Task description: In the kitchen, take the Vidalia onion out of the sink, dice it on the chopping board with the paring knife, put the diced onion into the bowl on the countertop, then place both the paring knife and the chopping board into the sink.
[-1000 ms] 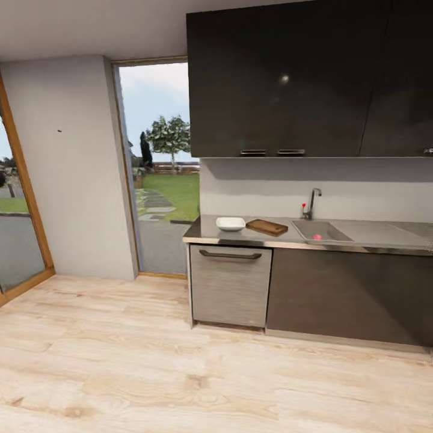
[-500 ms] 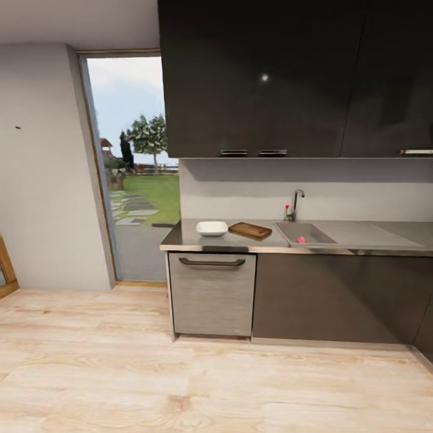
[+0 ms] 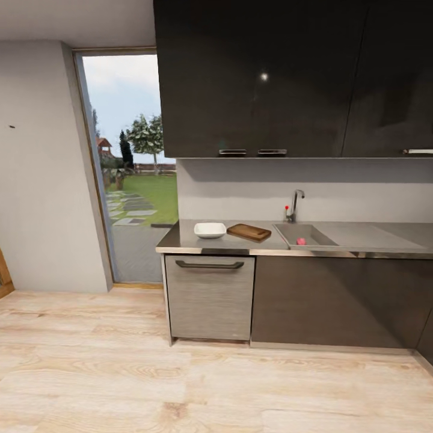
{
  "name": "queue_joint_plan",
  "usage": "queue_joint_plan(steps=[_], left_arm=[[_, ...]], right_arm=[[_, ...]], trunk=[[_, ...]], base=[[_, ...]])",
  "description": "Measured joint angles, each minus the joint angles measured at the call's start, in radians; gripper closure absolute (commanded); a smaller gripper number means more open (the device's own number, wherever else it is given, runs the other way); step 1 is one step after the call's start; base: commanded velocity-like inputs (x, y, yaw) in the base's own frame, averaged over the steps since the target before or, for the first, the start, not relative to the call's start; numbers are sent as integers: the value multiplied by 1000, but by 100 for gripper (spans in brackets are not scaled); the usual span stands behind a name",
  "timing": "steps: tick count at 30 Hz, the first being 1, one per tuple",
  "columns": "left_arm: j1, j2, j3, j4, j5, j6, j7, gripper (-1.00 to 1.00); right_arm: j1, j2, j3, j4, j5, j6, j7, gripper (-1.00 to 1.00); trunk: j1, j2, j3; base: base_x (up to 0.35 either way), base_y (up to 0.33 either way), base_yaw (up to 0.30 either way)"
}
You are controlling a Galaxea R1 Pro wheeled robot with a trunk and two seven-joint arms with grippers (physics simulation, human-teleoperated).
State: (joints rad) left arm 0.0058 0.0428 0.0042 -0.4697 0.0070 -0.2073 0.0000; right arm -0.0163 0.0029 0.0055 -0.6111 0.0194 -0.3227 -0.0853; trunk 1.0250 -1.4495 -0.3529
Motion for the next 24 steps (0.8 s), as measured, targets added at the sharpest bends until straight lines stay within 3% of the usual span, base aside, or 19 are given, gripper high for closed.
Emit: queue_joint_plan(steps=[19, 22, 24], left_arm=[[0, -12, -2, 18, -1, 0, 0, -100], [0, -22, -2, 30, -4, 0, 0, -100], [0, -27, -2, 37, -5, 0, 0, -100]], right_arm=[[0, 0, -4, -9, 1, 7, -11, -100], [-3, 3, -4, -39, 1, 11, -39, -100], [-6, 9, -4, -115, 3, 37, -96, -100]], trunk=[[0, 0, 0], [0, 0, 0], [0, 0, 0]], base=[[0, 0, 0], [0, 0, 0], [0, 0, 0]])
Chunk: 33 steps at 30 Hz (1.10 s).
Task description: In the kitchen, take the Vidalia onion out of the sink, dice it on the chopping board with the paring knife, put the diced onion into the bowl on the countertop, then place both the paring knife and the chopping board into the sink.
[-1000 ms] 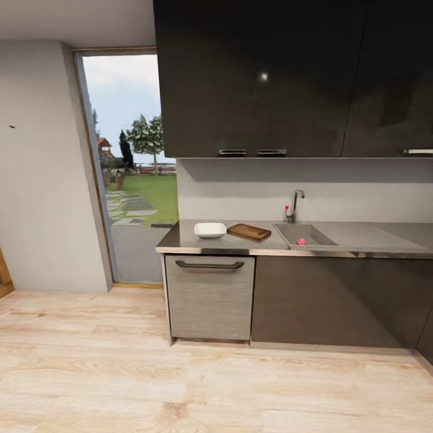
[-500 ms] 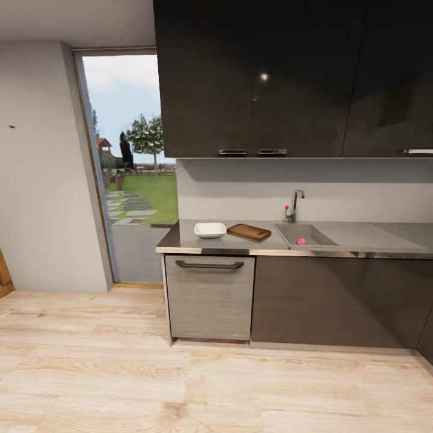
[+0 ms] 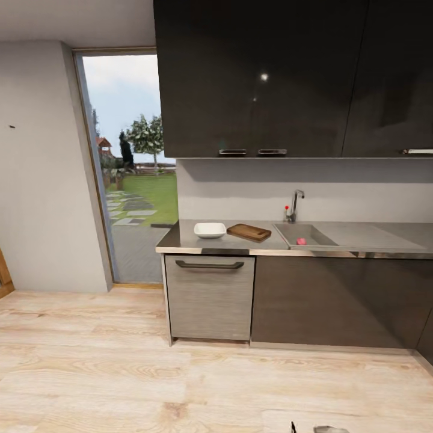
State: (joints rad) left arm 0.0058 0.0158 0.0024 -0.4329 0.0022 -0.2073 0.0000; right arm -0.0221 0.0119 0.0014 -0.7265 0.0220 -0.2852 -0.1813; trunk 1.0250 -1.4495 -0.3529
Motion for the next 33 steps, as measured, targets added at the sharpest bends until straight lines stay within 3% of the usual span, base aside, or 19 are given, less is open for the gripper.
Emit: queue_joint_plan(steps=[2, 4, 7, 9, 12, 18, 22, 25, 28, 33], left_arm=[[0, -2, 0, 2, 0, 0, 0, -100], [0, -3, 1, 4, -1, 0, 0, -100], [0, -3, 0, 4, -1, 0, 0, -100], [0, -4, 0, 5, -1, 0, 0, -100], [0, -2, 1, 5, -1, 0, 0, -100], [0, -2, 1, 5, -1, 0, 0, -100], [0, -1, 0, 5, -1, 0, 0, -100], [0, -1, 0, 6, -1, 0, 0, -100], [0, -1, 0, 6, 0, 0, 0, -100], [0, -1, 0, 6, 0, 0, -1, -100]], right_arm=[[-1, 5, 1, -88, 0, 61, -52, -100], [-2, 13, 2, -214, 1, 189, -104, -100], [-6, 17, 2, -342, 1, 314, -129, -100], [-30, 19, 3, -457, 2, 408, -144, -100], [-94, 20, 5, -535, 4, 505, -152, -100], [-234, 20, 8, -564, 4, 681, -153, -100], [-324, 23, 9, -568, 4, 731, -159, -100], [-388, 36, 14, -568, 7, 768, -173, -100], [-492, 62, 32, -567, 21, 855, -206, -100], [-635, 96, 54, -552, 27, 930, -225, -100]], trunk=[[0, 0, 0], [0, 0, 0], [0, 0, 0], [0, 0, 0], [0, 0, 0], [0, 0, 0], [0, 0, 0], [0, 0, 0], [0, 0, 0], [0, 0, 0]], base=[[0, 0, 0], [0, 0, 0], [0, 0, 0], [0, 0, 0], [0, 0, 0], [0, 0, 0], [0, 0, 0], [0, 0, 0], [0, 0, 0], [0, 0, 0]])
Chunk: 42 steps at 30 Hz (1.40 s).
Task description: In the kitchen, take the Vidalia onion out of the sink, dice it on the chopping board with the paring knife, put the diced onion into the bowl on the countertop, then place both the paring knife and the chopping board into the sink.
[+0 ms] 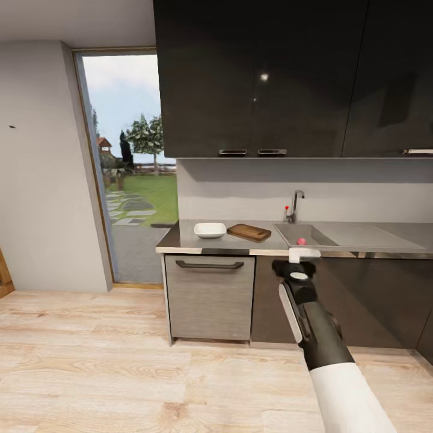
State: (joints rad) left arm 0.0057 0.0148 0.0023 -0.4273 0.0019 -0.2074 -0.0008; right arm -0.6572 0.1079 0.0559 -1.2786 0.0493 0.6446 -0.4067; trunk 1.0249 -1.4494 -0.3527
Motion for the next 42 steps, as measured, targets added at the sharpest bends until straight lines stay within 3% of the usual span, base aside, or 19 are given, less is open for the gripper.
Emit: queue_joint_plan(steps=[3, 8, 10, 13, 18, 22, 42], left_arm=[[0, 0, -1, 13, 2, 2, 0, -100], [0, 9, -3, 63, 2, 1, -2, -100], [0, 31, -3, 108, 4, 1, -3, -100], [0, 61, -1, 194, 6, -1, -5, -100], [0, 73, 0, 308, 8, -3, -5, -100], [0, 75, 1, 389, 8, -50, -2, -100], [1, 74, 1, 425, 9, -67, 1, -100]], right_arm=[[-140, 25, 10, 66, 1, 49, -7, -100], [-280, 34, 12, 197, 0, 68, -10, -100], [-358, 36, 12, 285, 0, 69, -11, -100], [-423, 37, 11, 361, -2, 70, -11, -100], [-444, 37, 11, 386, -2, 69, -11, -100], [-447, 36, 7, 390, -2, 69, -10, -100], [-447, 49, 10, 392, -6, 64, -4, -100]], trunk=[[0, 0, 0], [0, 0, 0], [0, 0, 0], [0, 0, 0], [0, 0, 0], [0, 0, 0], [-1, 0, 0]], base=[[0, 0, 0], [0, 0, 0], [0, 0, 0], [0, 0, 0], [0, 0, 0], [44, 0, 0], [285, 0, 0]])
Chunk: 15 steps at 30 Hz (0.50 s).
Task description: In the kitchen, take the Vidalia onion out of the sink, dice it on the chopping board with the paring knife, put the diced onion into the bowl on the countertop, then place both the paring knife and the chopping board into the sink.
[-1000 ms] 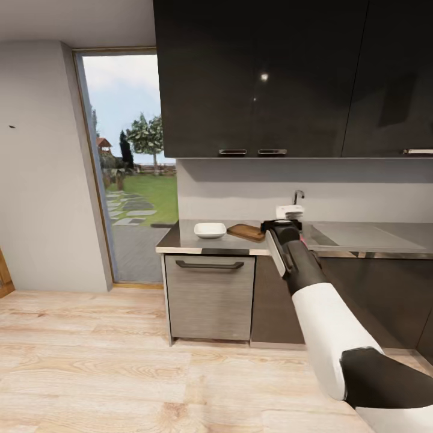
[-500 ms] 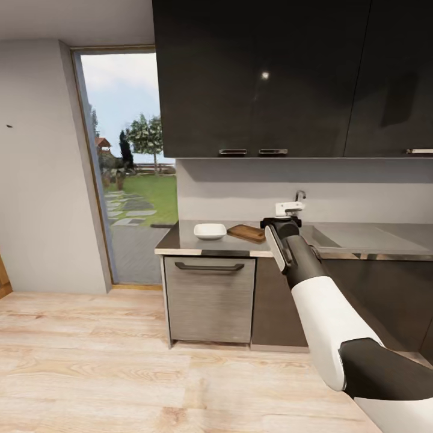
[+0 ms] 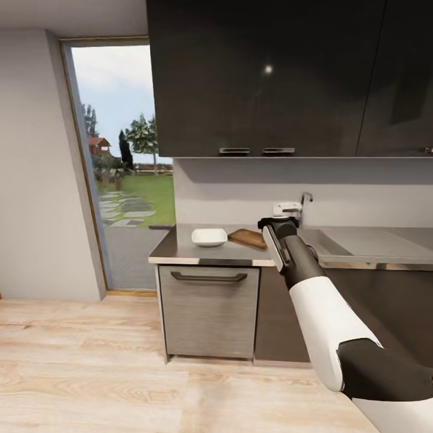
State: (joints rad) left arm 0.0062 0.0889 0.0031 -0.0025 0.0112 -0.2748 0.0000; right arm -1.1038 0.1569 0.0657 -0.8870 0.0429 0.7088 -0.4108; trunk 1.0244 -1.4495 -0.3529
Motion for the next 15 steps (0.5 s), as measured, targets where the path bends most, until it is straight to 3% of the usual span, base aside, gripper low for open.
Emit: queue_joint_plan(steps=[15], left_arm=[[0, 0, 1, 12, 0, 3, 3, -100]], right_arm=[[4, -4, -7, 48, -4, 0, 0, -100]], trunk=[[0, 0, 0]], base=[[321, -29, 0]])
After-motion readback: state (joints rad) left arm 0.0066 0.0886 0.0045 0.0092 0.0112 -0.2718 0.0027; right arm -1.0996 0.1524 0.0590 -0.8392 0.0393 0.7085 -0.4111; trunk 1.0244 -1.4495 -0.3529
